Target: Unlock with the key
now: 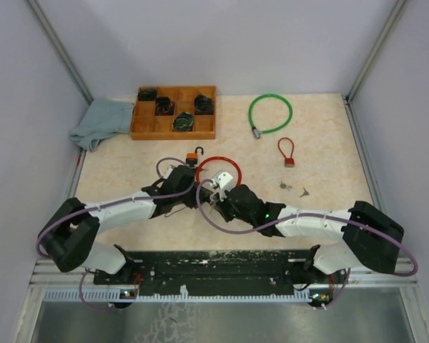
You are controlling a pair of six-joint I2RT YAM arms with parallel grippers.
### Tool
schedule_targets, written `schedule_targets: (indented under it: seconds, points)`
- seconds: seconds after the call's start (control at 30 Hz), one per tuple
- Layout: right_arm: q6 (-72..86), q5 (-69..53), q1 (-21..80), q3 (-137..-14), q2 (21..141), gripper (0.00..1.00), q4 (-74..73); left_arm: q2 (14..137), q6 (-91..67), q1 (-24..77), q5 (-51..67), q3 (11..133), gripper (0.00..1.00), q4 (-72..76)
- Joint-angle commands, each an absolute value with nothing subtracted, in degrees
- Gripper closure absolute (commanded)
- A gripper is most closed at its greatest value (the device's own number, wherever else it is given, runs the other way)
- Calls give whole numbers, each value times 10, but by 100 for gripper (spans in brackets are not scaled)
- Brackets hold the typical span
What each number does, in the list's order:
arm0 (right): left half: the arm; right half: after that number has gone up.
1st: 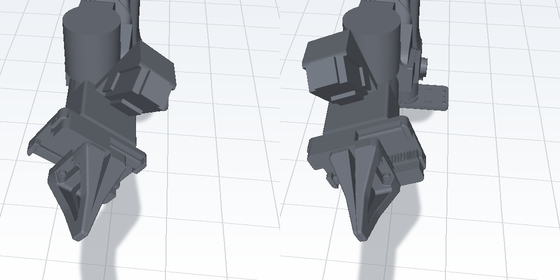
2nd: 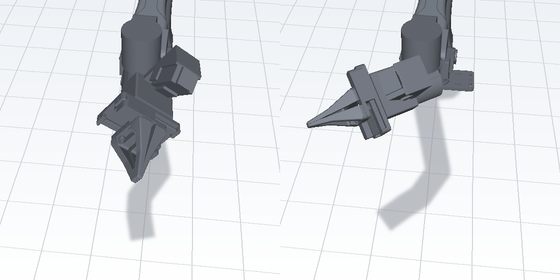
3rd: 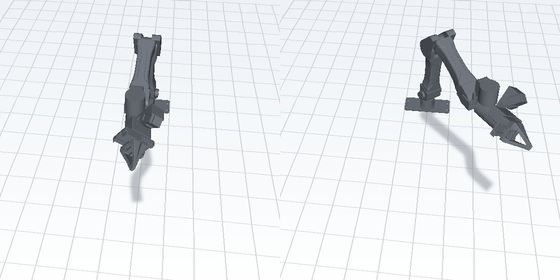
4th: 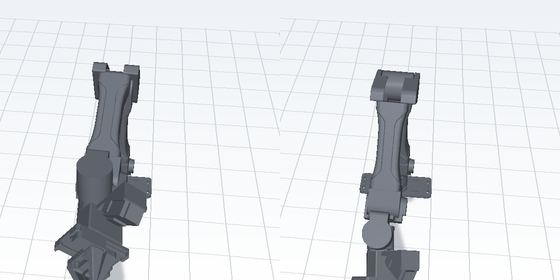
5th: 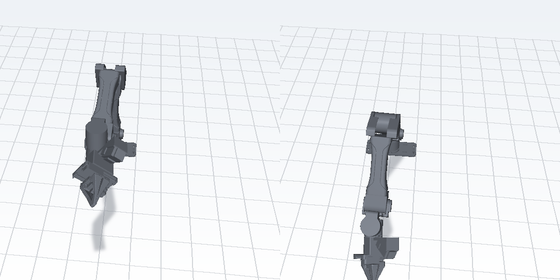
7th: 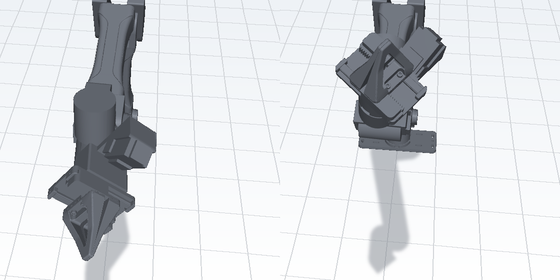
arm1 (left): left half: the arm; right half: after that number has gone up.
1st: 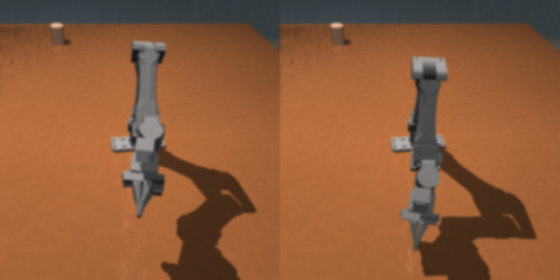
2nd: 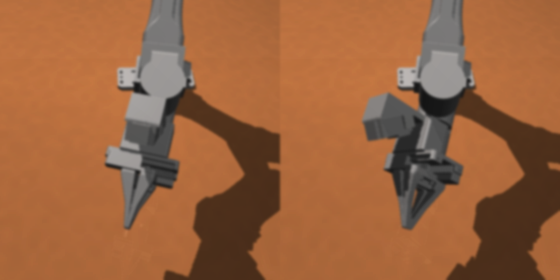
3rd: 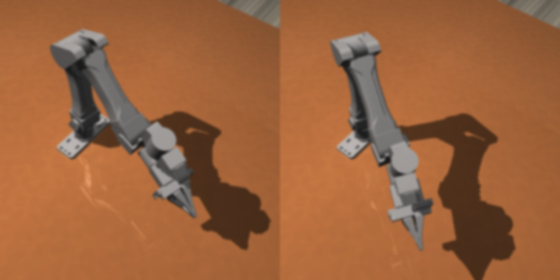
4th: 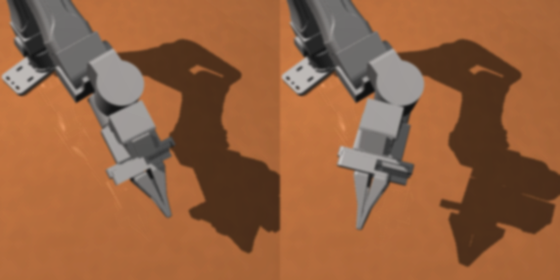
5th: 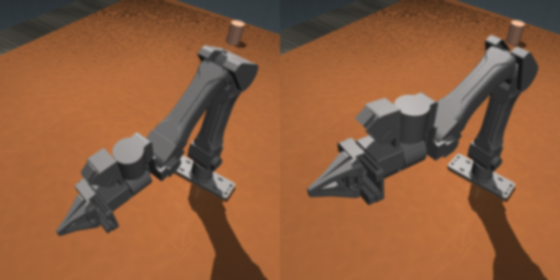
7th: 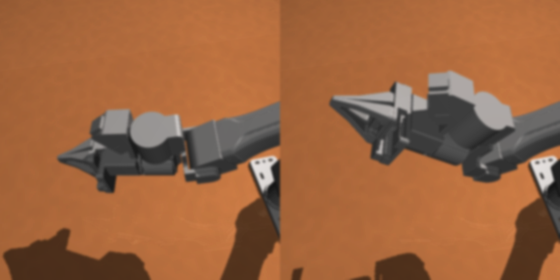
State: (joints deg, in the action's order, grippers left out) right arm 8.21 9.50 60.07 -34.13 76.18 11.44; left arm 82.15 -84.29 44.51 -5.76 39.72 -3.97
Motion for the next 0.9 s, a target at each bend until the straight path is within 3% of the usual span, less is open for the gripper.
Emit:
schedule_targets:
  seconds: [0.0, 0.1, 0.2, 0.5, 0.87]
  points:
    - [186, 117, 581, -317, 727, 100, 188, 788, -865, 448, -40, 351, 100, -3]
    - [259, 83, 551, -274, 705, 100, 244, 772, -874, 448, -40, 328, 100, 27]
    - [230, 73, 550, -279, 710, 100, 236, 767, -873, 448, -45, 329, 100, 22]
    - [-144, 212, 677, -351, 778, 100, 148, 807, -872, 447, -42, 373, 100, -45]
    - [-364, 319, 780, -320, 769, 100, 205, 816, -875, 413, -49, 374, 100, -64]
